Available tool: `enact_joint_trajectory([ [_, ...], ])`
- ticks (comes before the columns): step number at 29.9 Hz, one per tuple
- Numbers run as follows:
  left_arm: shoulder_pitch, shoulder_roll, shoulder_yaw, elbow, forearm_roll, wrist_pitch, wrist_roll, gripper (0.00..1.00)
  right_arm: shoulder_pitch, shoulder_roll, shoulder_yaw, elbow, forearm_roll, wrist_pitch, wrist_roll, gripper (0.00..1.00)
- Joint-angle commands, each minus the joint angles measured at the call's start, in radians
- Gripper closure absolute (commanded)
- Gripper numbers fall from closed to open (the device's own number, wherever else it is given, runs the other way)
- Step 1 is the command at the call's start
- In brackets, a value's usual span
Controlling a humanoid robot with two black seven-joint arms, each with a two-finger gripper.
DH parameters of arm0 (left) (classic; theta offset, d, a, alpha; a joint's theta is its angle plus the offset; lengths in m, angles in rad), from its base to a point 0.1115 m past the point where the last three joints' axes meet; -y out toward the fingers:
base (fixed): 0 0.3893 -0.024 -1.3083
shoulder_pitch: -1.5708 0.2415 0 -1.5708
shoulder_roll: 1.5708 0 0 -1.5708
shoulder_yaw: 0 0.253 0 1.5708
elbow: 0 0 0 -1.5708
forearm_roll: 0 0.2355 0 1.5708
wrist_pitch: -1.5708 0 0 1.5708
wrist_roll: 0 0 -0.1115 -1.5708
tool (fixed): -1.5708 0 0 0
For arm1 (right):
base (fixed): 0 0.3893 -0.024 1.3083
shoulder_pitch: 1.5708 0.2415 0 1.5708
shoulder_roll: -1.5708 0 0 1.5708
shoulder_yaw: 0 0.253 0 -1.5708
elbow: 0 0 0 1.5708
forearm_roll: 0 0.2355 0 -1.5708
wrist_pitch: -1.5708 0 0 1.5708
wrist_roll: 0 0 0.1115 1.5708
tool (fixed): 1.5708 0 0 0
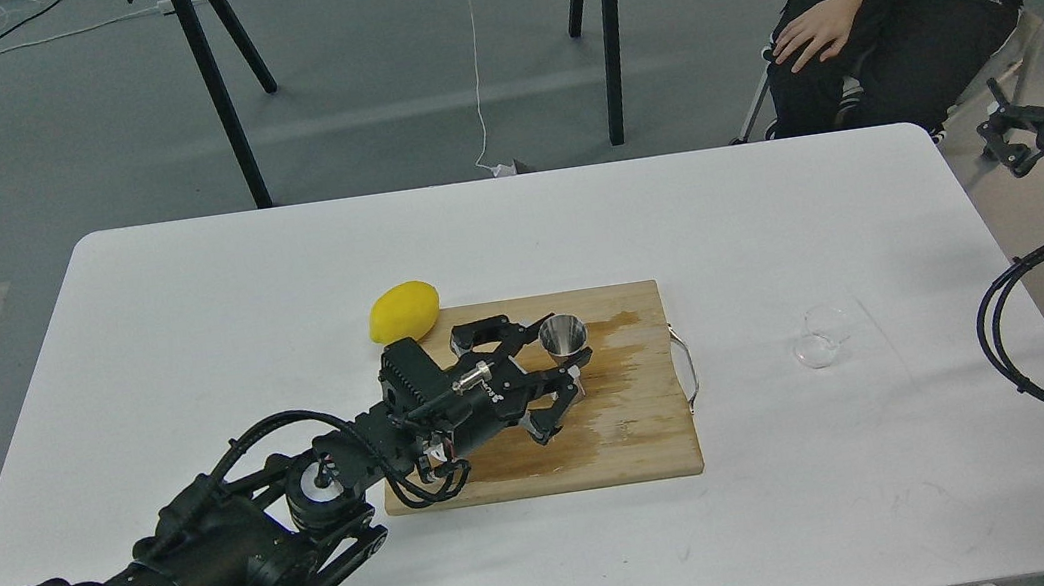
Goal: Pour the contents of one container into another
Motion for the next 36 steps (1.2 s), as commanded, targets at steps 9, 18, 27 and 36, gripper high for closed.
enact_joint_trajectory([
  [9,-0.025,0.008,-0.005,-0.024,0.0,0.0,-0.012,0.16,0.0,-0.001,0.0,0.0,-0.001,0.0,-0.002,0.0],
  [18,-0.038,0.089,-0.097,-0.217,0.0,0.0,-0.012,0.16,0.0,-0.007,-0.005,-0.002,-0.001,0.0,-0.003,0.0],
  [27,-0.129,0.172,-0.354,-0.376,-0.618,-0.252,-0.014,0.16,0.0,-0.032,0.002,-0.011,0.005,0.0,0.0,0.0],
  [36,-0.134,0.21,-0.626,-0.333,-1.349,-0.532,-0.009,0.02,-0.098,-0.055,-0.001,0.049,0.175,0.0,-0.025,0.0],
])
